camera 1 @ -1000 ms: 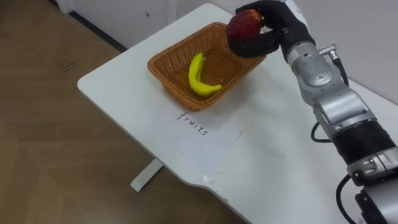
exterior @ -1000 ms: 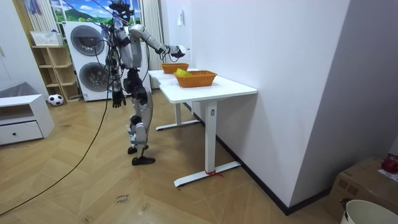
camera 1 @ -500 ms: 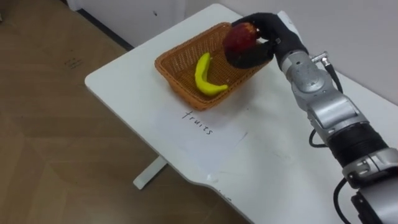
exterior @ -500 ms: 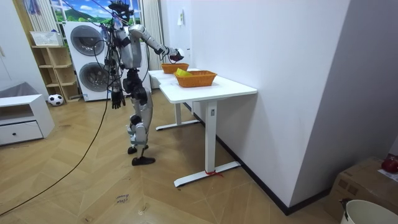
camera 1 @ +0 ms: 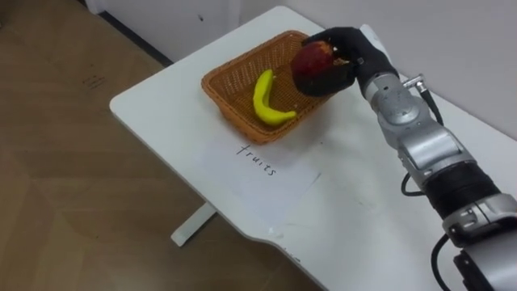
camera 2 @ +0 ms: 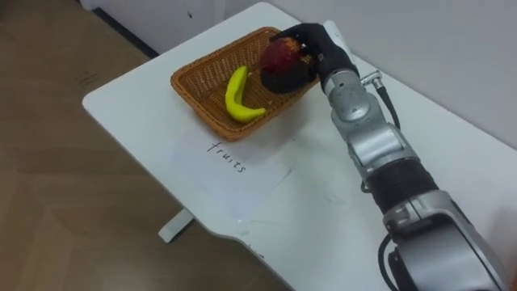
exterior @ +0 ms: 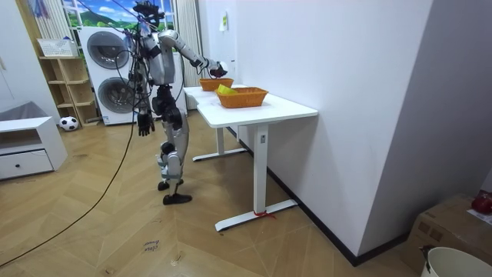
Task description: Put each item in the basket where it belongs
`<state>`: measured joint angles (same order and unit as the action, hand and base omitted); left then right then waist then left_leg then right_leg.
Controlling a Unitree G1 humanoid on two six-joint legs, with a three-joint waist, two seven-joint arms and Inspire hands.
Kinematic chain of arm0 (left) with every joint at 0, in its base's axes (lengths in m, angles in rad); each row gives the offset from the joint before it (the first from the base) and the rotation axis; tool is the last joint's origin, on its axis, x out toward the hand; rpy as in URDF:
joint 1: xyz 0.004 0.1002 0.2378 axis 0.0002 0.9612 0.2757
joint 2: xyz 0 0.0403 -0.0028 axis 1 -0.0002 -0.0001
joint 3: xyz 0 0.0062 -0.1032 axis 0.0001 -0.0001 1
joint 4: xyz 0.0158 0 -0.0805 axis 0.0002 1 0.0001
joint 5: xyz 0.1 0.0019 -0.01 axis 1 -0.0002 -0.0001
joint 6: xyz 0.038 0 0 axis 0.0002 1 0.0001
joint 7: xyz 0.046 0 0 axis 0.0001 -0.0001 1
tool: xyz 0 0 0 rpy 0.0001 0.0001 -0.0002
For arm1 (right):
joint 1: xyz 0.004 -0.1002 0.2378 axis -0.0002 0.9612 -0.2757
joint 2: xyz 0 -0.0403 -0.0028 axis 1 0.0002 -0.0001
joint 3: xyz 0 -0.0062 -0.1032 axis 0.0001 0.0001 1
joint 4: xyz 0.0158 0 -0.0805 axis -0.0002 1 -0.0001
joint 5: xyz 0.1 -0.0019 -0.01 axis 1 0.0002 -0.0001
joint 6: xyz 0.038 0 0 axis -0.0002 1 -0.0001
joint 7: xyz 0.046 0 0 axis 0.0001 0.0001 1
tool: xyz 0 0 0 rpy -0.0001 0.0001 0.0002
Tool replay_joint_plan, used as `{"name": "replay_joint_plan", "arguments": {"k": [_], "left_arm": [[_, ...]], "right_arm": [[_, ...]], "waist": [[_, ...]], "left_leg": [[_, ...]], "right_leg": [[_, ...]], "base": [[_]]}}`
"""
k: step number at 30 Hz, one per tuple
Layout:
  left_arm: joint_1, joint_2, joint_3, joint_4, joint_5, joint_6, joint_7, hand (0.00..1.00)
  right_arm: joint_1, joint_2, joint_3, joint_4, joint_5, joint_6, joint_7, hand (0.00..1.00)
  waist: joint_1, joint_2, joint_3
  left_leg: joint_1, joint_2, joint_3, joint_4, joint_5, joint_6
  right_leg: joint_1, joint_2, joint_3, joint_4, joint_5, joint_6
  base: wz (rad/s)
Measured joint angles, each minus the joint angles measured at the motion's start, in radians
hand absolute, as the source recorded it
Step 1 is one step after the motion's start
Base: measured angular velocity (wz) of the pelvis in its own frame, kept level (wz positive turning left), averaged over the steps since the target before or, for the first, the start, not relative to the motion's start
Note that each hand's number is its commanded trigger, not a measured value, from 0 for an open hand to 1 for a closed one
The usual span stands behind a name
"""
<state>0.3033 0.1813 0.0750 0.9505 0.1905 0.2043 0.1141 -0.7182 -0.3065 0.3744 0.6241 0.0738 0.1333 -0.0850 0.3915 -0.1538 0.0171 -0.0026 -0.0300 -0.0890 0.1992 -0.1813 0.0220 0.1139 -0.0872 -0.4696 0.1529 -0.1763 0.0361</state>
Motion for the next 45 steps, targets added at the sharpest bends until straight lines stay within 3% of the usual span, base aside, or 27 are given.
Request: {"name": "replay_joint_plan", "arguments": {"k": [1,2,8,17,45], "left_arm": [[0.000,0.001,0.000,0.000,0.000,0.000,0.000,0.00],[0.000,0.003,0.000,0.000,0.000,-0.001,0.000,0.00],[0.000,0.010,0.000,0.001,0.000,-0.006,0.000,0.00],[0.002,0.012,0.000,0.012,0.000,-0.010,0.000,0.00],[0.004,0.012,0.000,0.011,0.000,-0.010,0.000,0.00]], "right_arm": [[0.000,0.000,0.001,0.000,0.000,0.000,0.000,0.46],[0.000,0.000,0.004,0.000,0.000,0.000,-0.001,0.00],[0.001,0.002,0.071,0.048,0.000,-0.001,0.006,0.00],[0.001,0.002,0.072,0.056,0.000,-0.002,0.014,0.00],[0.001,0.001,0.072,0.056,0.002,-0.005,0.013,0.00]], "waist": [[0.001,-0.001,0.0004],[0.001,-0.004,0.0009],[0.009,-0.008,0.0002],[0.025,-0.007,0.0010],[0.016,-0.009,-0.0005]], "left_leg": [[0.000,0.000,0.000,0.000,0.000,0.000],[0.000,0.000,0.000,-0.001,0.000,0.000],[0.009,0.001,0.001,-0.002,0.000,0.000],[0.013,0.001,0.003,-0.003,0.000,0.000],[0.010,-0.001,0.001,-0.002,0.000,0.000]], "right_leg": [[0.000,0.000,0.000,0.000,0.000,0.000],[0.000,0.000,0.000,0.000,0.000,0.000],[0.006,0.001,0.000,0.000,0.000,0.000],[0.010,0.001,-0.001,0.000,0.000,0.000],[0.013,0.002,-0.001,-0.001,0.000,0.000]], "base": [[0.00],[0.00],[0.00],[0.00],[0.00]]}}
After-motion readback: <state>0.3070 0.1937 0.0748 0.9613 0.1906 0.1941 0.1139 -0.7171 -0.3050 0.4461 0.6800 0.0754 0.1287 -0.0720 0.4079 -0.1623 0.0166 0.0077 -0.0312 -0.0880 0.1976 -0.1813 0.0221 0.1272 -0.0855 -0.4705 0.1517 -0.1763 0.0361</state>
